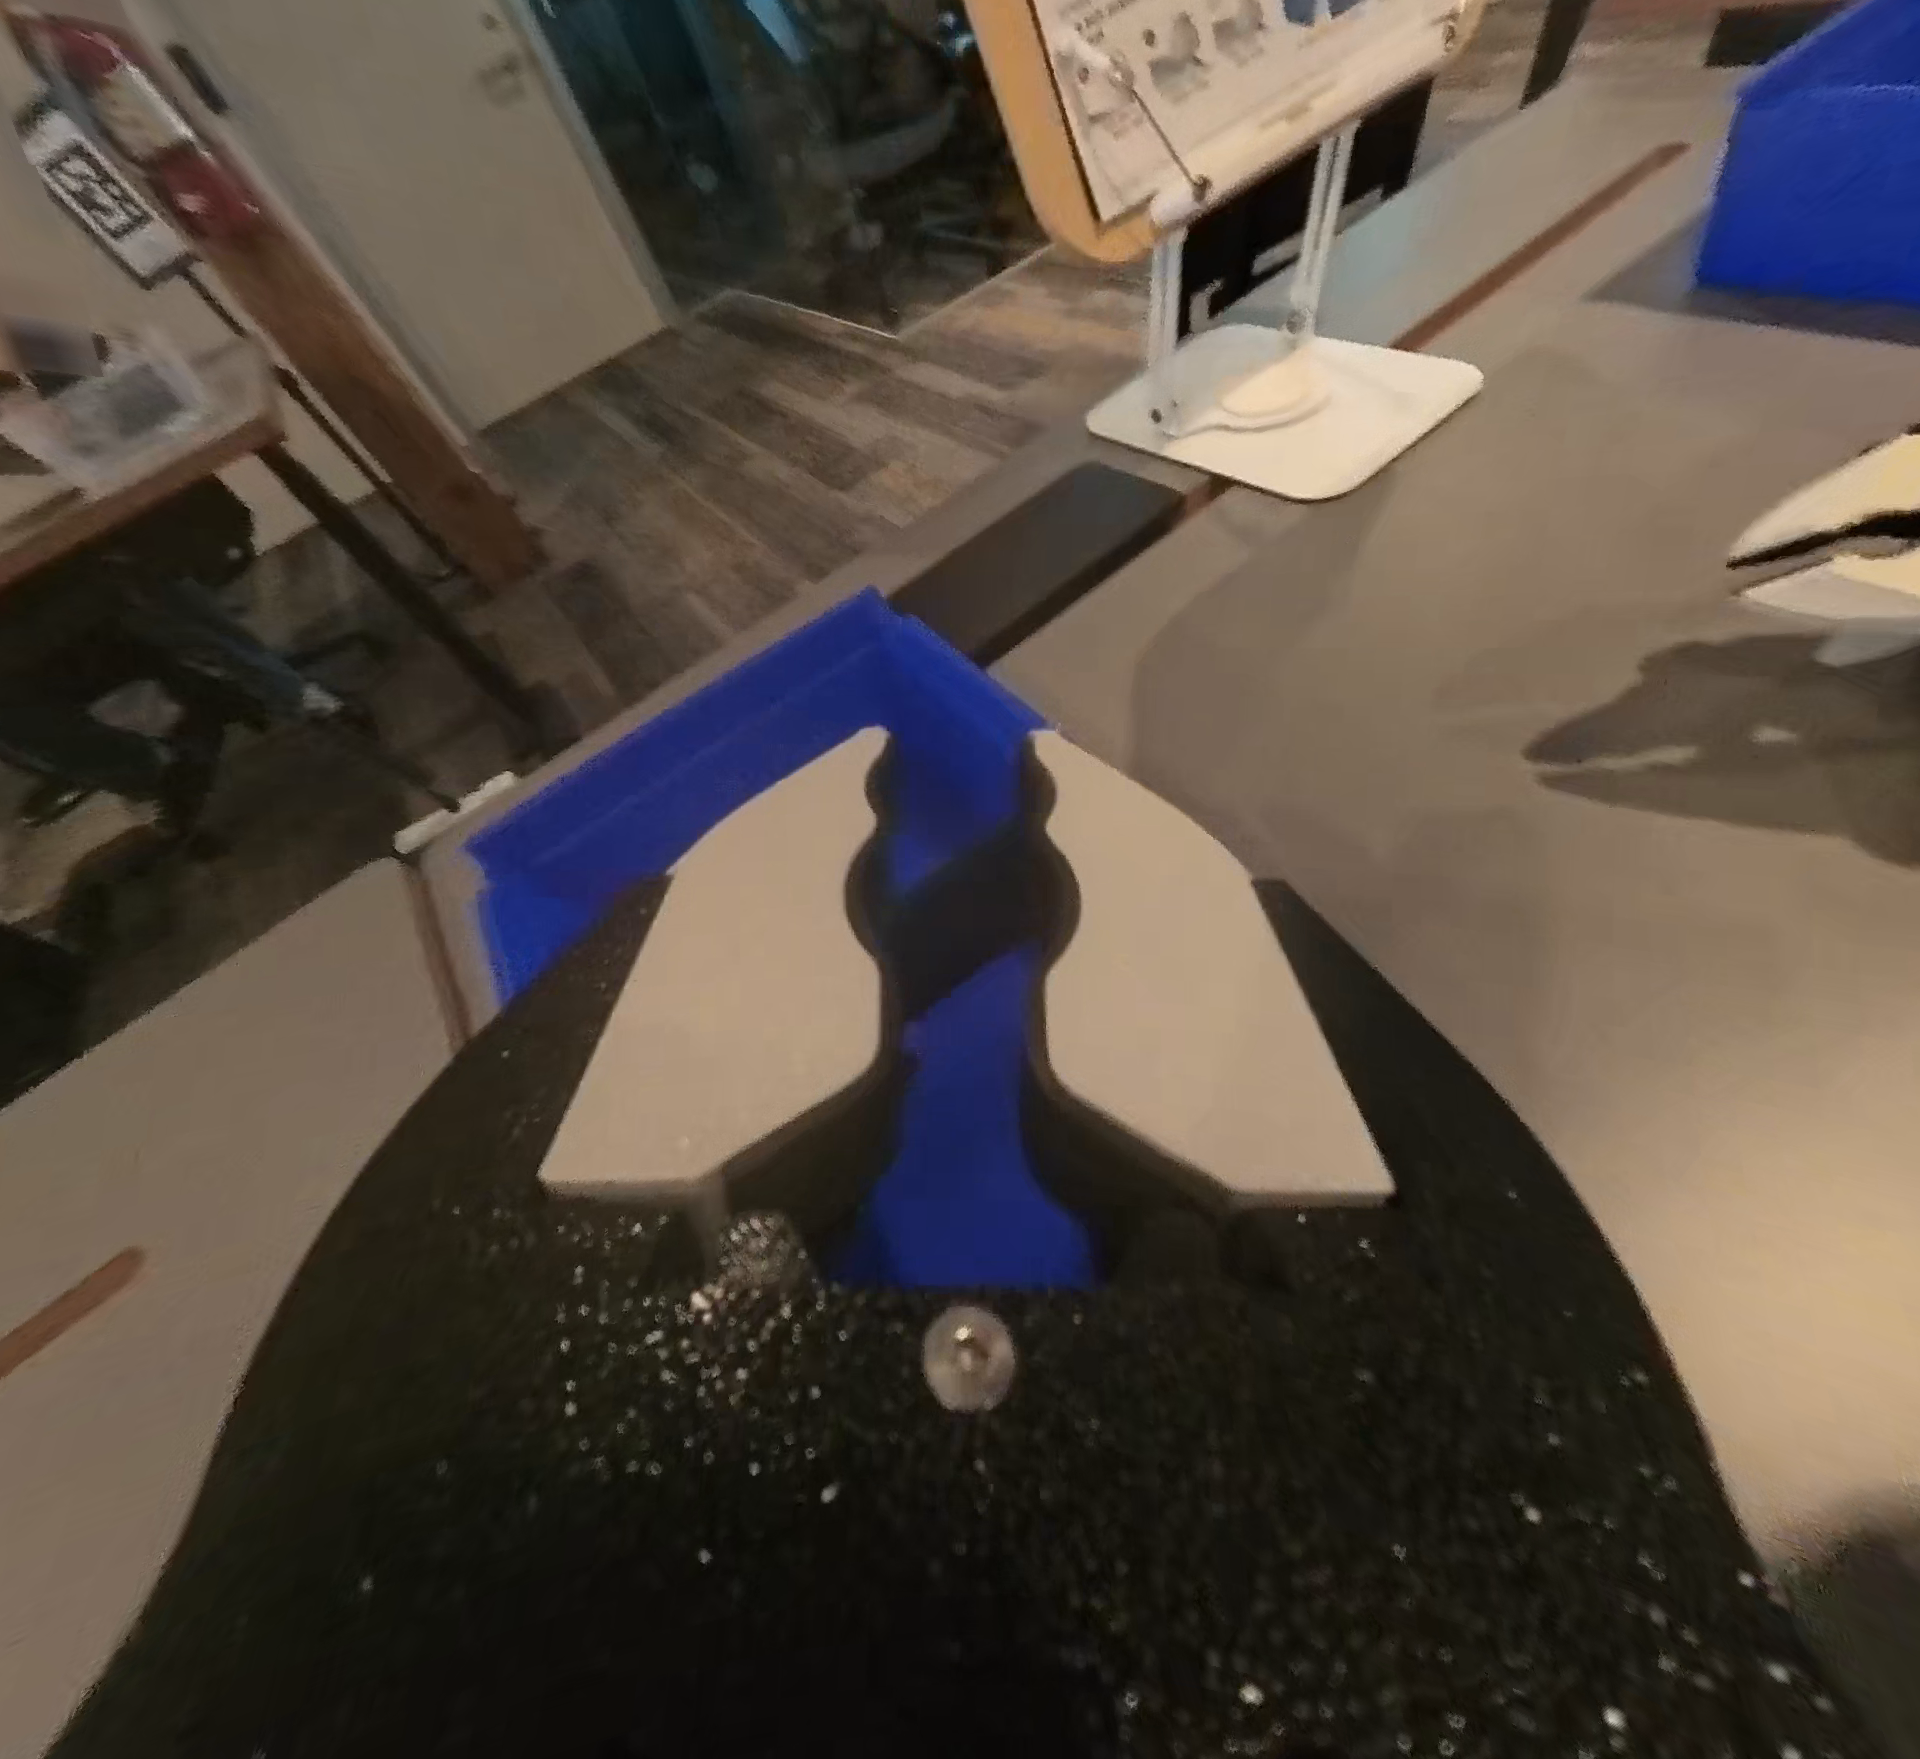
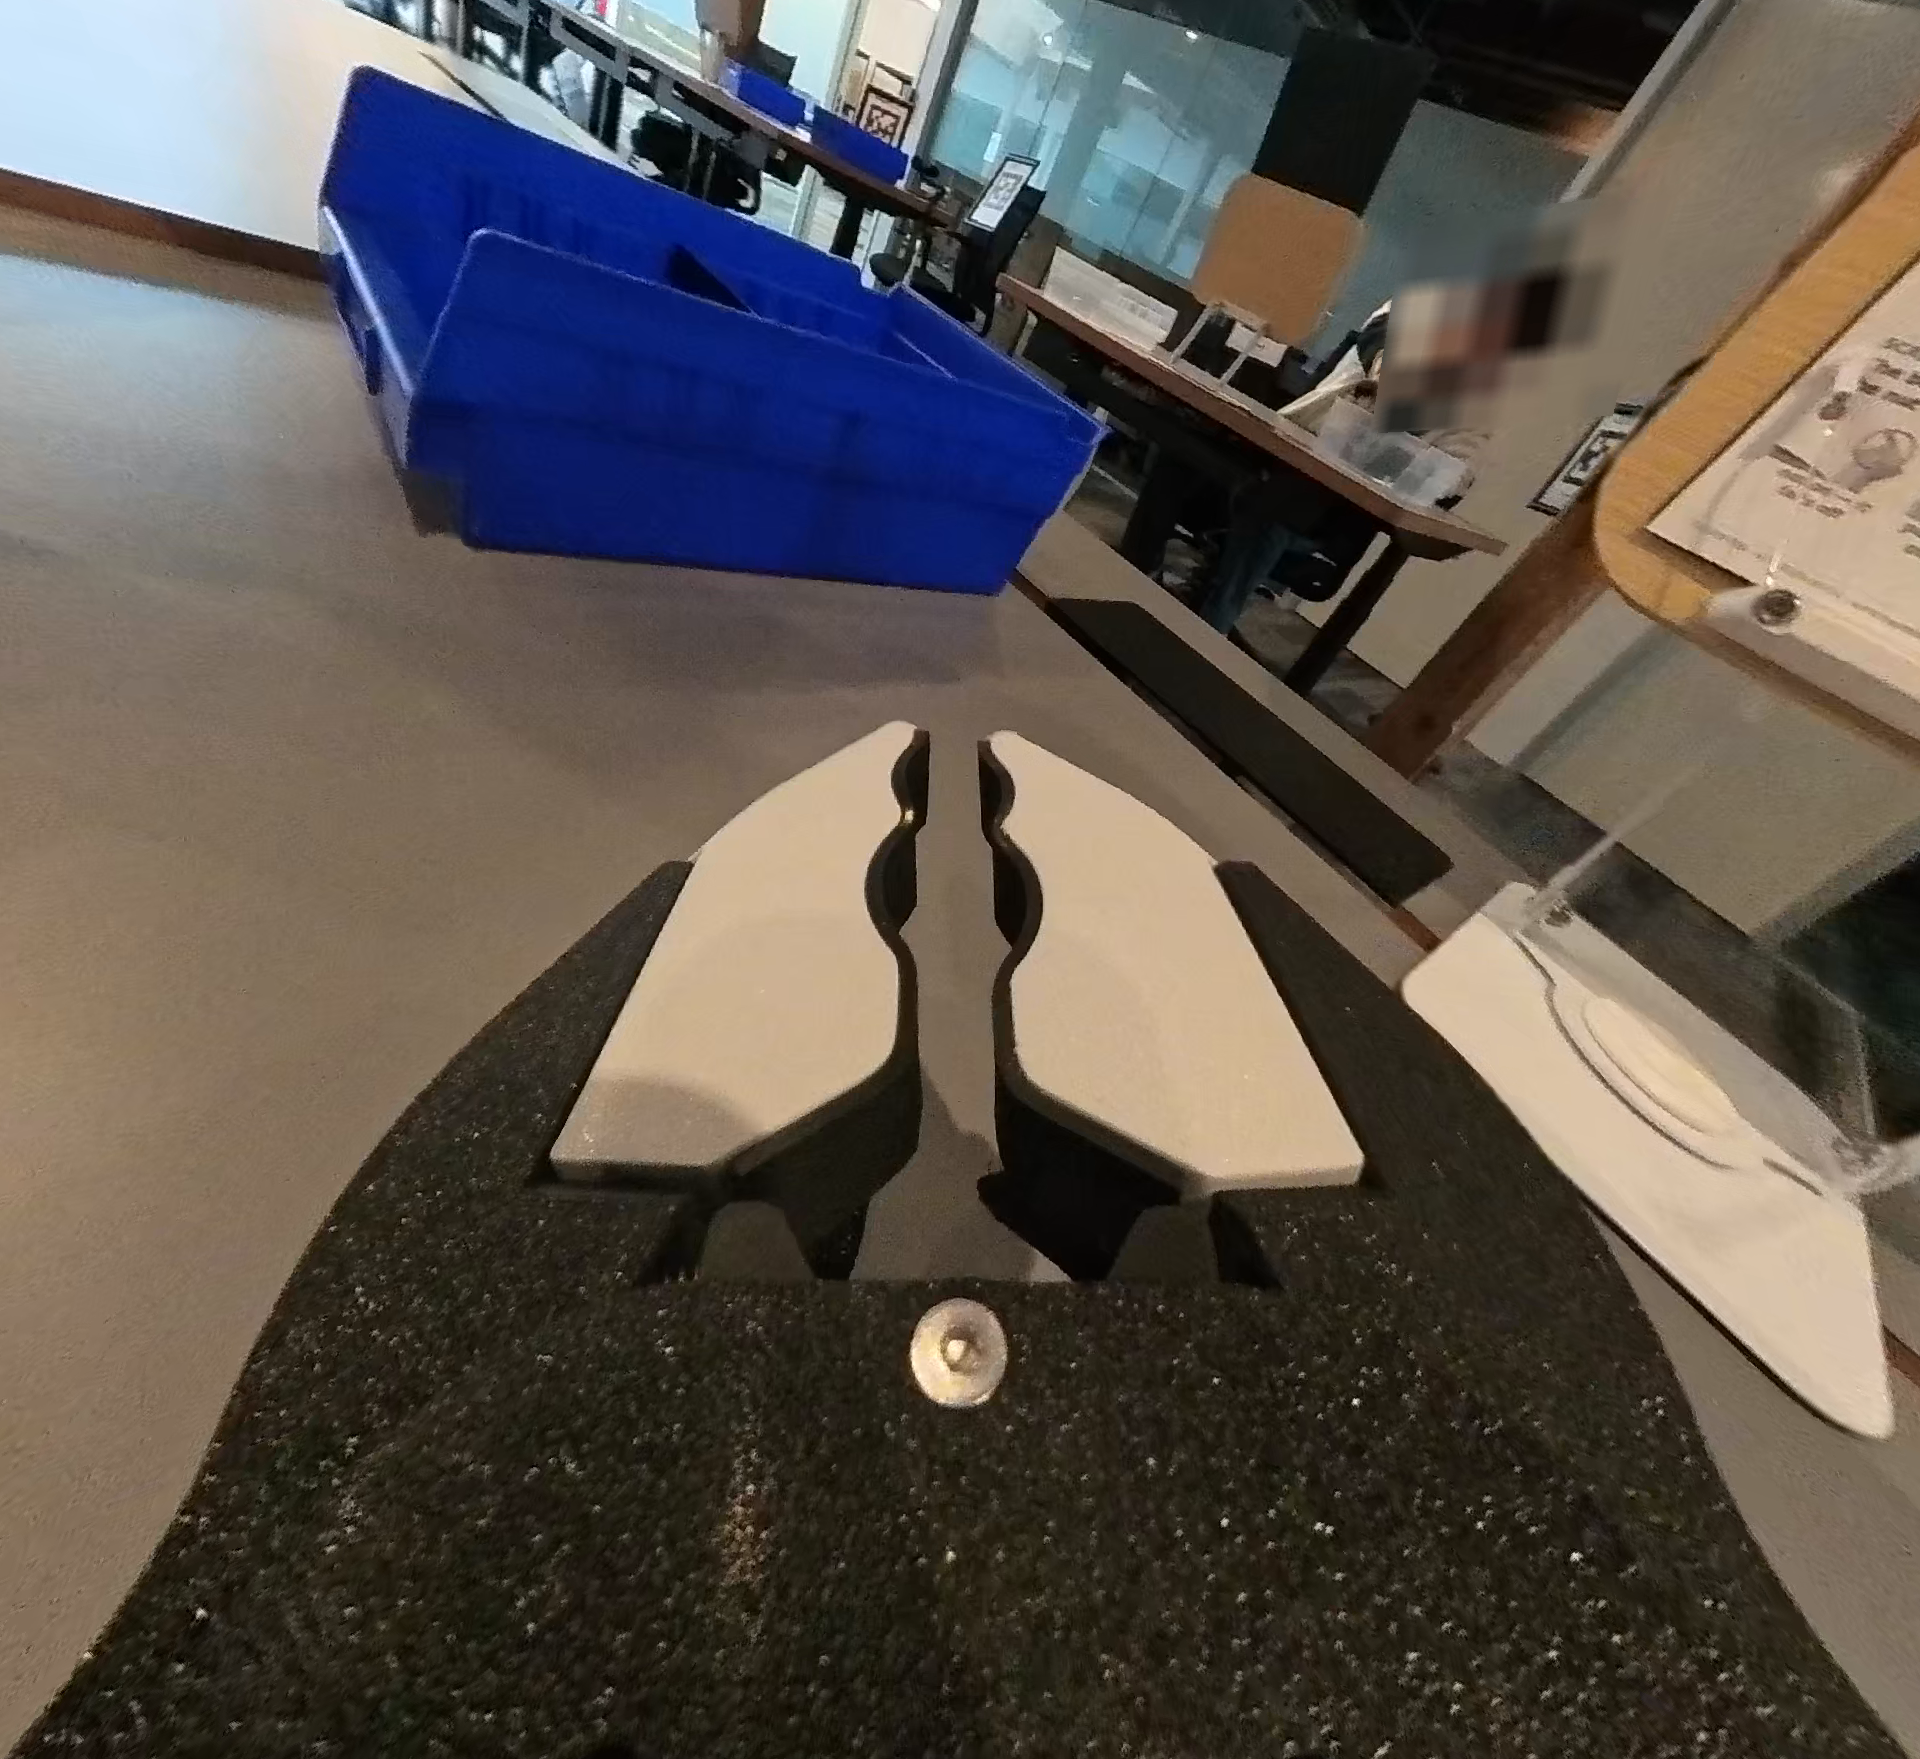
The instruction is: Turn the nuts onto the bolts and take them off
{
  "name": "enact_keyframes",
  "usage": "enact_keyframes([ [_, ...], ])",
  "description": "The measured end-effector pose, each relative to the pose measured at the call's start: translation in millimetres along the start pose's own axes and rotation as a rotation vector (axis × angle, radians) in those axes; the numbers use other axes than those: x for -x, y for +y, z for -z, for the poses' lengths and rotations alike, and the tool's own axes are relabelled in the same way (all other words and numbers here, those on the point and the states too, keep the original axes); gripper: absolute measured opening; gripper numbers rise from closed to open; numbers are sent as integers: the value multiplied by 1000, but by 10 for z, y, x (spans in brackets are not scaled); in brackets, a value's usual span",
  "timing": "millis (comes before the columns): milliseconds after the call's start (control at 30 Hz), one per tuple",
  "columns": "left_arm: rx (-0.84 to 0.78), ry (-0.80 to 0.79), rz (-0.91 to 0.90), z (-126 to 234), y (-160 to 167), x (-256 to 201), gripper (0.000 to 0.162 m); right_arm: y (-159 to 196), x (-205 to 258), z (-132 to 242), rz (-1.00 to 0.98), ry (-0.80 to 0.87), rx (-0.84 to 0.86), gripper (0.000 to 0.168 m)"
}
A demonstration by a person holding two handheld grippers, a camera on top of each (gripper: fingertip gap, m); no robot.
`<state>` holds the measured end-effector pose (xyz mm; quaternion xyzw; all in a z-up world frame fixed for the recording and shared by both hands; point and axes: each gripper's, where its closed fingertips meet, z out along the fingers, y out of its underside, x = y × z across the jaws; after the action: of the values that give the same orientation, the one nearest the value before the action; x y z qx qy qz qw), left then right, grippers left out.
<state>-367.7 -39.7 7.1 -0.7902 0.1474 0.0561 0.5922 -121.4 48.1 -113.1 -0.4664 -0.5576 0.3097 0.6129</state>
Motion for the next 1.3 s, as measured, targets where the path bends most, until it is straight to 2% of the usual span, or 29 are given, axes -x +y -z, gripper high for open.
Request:
enact_keyframes([
  [367,179,145,-33,-187,466,-163,20,-24,21,-79,-18,-12,-11,9],
  [567,183,-39,-94,-410,457,147,20,-24,22,-79,-24,-14,-11,9],
  [633,221,-42,-109,-580,460,281,19,-28,20,-79,-22,-13,-13,9],
  [800,409,180,-86,-1061,582,434,30,-40,33,-78,-12,-19,-19,9],
  [900,548,273,-212,-1234,795,483,33,-40,47,-80,-8,-28,-20,9],
  [1000,650,366,-293,-1345,1008,469,31,-41,62,-84,-3,-36,-20,9],
  [1167,752,536,-207,-1476,1208,337,25,-38,80,-90,-8,-50,-21,9],
  [1300,869,638,-251,-1508,1410,279,25,-25,66,-93,-29,-54,-18,9],
])
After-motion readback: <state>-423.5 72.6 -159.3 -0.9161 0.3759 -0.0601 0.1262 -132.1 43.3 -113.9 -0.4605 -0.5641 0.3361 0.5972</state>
